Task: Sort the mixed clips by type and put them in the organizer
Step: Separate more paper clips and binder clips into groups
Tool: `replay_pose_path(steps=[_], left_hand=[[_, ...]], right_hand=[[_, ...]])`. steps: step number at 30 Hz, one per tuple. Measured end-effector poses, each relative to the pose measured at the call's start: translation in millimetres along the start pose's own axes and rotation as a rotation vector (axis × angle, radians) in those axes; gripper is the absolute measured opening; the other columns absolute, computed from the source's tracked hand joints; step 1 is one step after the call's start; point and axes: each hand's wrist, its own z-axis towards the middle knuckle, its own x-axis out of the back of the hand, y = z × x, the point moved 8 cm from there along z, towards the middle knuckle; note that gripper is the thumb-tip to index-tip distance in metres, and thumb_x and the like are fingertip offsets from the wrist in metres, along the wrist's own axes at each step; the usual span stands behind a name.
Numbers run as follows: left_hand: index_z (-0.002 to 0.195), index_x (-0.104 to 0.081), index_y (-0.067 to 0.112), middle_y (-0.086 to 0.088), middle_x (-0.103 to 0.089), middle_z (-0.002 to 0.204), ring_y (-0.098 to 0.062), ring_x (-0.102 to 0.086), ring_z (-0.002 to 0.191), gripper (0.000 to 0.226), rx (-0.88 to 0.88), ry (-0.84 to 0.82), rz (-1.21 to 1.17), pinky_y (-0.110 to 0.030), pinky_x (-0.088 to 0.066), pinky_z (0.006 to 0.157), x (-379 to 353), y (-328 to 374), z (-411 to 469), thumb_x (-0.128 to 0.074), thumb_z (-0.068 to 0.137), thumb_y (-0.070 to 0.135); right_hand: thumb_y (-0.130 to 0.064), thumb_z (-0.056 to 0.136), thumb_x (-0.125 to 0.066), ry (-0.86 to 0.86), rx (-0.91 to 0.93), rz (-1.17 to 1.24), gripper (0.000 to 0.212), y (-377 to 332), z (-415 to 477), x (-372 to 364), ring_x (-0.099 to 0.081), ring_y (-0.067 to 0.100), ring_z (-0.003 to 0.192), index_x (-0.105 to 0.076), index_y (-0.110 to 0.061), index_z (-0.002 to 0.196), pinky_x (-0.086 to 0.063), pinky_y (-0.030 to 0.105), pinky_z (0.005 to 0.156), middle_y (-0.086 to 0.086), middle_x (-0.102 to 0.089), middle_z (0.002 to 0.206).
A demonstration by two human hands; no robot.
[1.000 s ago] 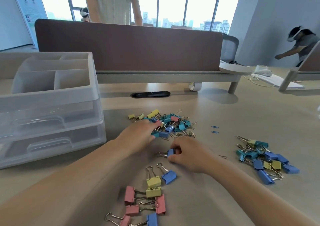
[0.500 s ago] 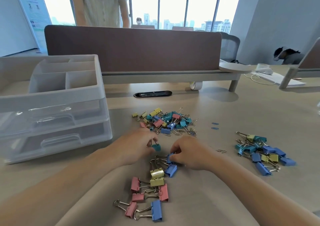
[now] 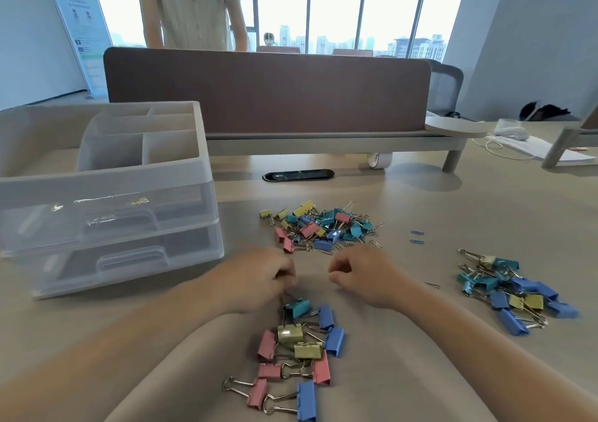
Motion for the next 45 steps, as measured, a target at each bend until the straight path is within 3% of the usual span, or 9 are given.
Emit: replay_pose_path(steps=[5,9,14,21,32,36,38,41,45], left_hand=[[0.1,-0.065,0.019,0.004,-0.056,0.098,-0.013,-0.056,0.084,0.016,0.076,0.18,0.024,-0.032,-0.048,0.076,16.8,-31.2,37.8,-0.055,0.097,0.032],[0.097,-0.064,0.016,-0.001,-0.058,0.095,-0.019,-0.056,0.081,0.019,0.094,0.162,0.118,-0.041,-0.051,0.075,15.6,-43.6,64.7,-0.062,0.091,0.034],[0.083,-0.053,0.02,0.0,-0.052,0.09,-0.019,-0.054,0.078,0.012,0.045,0.113,0.145,-0.033,-0.046,0.066,7.9,-40.0,75.7,-0.062,0.088,0.028],[0.082,-0.055,0.02,0.003,-0.053,0.088,-0.018,-0.053,0.079,0.006,0.017,0.14,0.111,-0.036,-0.048,0.069,-0.1,-41.0,77.1,-0.059,0.085,0.023],[0.091,-0.058,0.022,0.007,-0.054,0.09,-0.011,-0.052,0.078,0.01,0.028,0.148,-0.067,-0.03,-0.047,0.068,9.5,-35.3,48.9,-0.061,0.089,0.031],[0.101,-0.066,0.023,0.009,-0.054,0.095,-0.005,-0.051,0.08,0.014,-0.046,0.093,-0.05,-0.017,-0.04,0.065,-1.9,-13.4,41.5,-0.056,0.092,0.026],[0.106,-0.066,0.022,0.006,-0.056,0.098,-0.008,-0.054,0.084,0.016,-0.061,0.057,-0.055,-0.023,-0.045,0.07,-9.5,-7.1,40.7,-0.056,0.094,0.026],[0.112,-0.068,0.023,0.007,-0.055,0.105,-0.01,-0.053,0.092,0.022,-0.067,0.008,-0.02,-0.028,-0.046,0.081,-15.7,2.5,39.5,-0.059,0.094,0.03],[0.114,-0.069,0.028,0.015,-0.052,0.096,-0.003,-0.05,0.088,0.023,-0.065,-0.047,-0.014,-0.019,-0.038,0.07,-16.0,15.5,34.6,-0.058,0.095,0.034]], right_hand=[[-0.034,0.094,-0.056,0.146,-0.078,-0.1,0.016,15.9,35.6,13.0,-0.061,0.014,0.086,-0.068,-0.027,0.103,-0.054,0.033,0.077,-0.007,-0.067,0.097],[-0.029,0.094,-0.056,0.197,-0.089,-0.194,0.018,14.1,56.1,14.9,-0.063,0.023,0.089,-0.068,-0.023,0.105,-0.055,0.038,0.078,-0.001,-0.063,0.102],[-0.022,0.092,-0.059,0.291,-0.132,-0.168,0.014,24.9,70.5,28.4,-0.062,0.021,0.072,-0.072,-0.017,0.091,-0.057,0.036,0.068,0.003,-0.064,0.087],[-0.032,0.093,-0.062,0.196,-0.103,-0.284,0.021,24.0,74.7,22.3,-0.063,0.024,0.089,-0.07,-0.02,0.108,-0.053,0.035,0.075,0.004,-0.064,0.104],[-0.028,0.091,-0.06,0.25,-0.101,-0.289,0.017,22.7,76.0,28.5,-0.061,0.023,0.082,-0.068,-0.015,0.1,-0.054,0.035,0.073,0.004,-0.062,0.099],[-0.025,0.092,-0.057,0.247,-0.108,-0.291,0.012,23.7,61.4,37.8,-0.058,0.019,0.074,-0.065,-0.017,0.092,-0.053,0.034,0.066,0.002,-0.06,0.093],[-0.027,0.093,-0.057,0.252,-0.097,-0.251,0.011,21.7,49.0,41.5,-0.058,0.018,0.078,-0.065,-0.018,0.094,-0.052,0.033,0.068,-0.001,-0.059,0.094],[-0.031,0.092,-0.062,0.173,-0.072,-0.076,0.012,18.1,23.7,36.3,-0.06,0.016,0.083,-0.067,-0.022,0.098,-0.048,0.029,0.067,-0.005,-0.063,0.093],[-0.033,0.088,-0.065,0.052,-0.052,-0.095,0.014,13.8,-4.4,9.5,-0.059,0.016,0.083,-0.067,-0.02,0.094,-0.05,0.03,0.069,-0.005,-0.063,0.09]])
